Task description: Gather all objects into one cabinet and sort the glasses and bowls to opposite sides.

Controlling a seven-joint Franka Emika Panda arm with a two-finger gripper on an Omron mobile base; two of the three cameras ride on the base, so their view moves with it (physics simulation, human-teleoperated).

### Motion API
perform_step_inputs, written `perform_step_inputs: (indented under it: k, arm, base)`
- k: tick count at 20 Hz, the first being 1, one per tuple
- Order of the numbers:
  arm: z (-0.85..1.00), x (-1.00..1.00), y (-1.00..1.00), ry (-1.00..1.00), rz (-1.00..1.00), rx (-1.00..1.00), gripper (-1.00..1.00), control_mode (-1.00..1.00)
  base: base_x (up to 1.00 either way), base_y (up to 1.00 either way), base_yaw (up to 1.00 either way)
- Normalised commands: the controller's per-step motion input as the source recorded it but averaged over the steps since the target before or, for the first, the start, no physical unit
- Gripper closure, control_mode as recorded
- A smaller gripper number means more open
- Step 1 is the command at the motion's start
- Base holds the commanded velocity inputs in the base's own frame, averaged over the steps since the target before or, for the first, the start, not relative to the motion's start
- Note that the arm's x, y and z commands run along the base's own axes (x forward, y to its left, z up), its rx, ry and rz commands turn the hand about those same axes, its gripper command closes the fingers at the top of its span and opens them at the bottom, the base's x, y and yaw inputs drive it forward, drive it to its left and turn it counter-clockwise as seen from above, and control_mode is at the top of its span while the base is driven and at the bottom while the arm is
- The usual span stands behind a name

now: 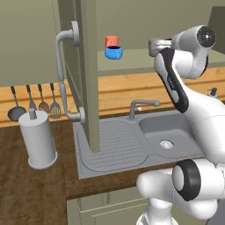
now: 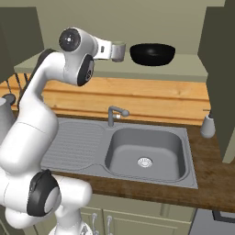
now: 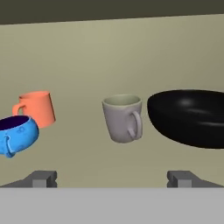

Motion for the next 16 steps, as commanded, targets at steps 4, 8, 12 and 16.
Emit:
perform_step_inputs:
  k: [4, 8, 12, 16]
  arm:
    - [0.00, 0.22, -0.14, 0.04, 0.04, -0.01, -1.00, -1.00]
    - [0.00, 0.54, -0.07, 0.04, 0.07, 0.00, -1.00, -1.00]
    - [0.10, 0.49, -0.35, 0.04, 0.04, 0.00, -1.00, -1.00]
    - [0.00, 0.16, -0.29, 0.01, 0.00, 0.00, -1.00, -1.00]
  base:
    - [0.00, 0.00, 0.00]
    - [0.00, 0.00, 0.00]
    - [0.00, 0.00, 0.00]
    - [0.00, 0.00, 0.00]
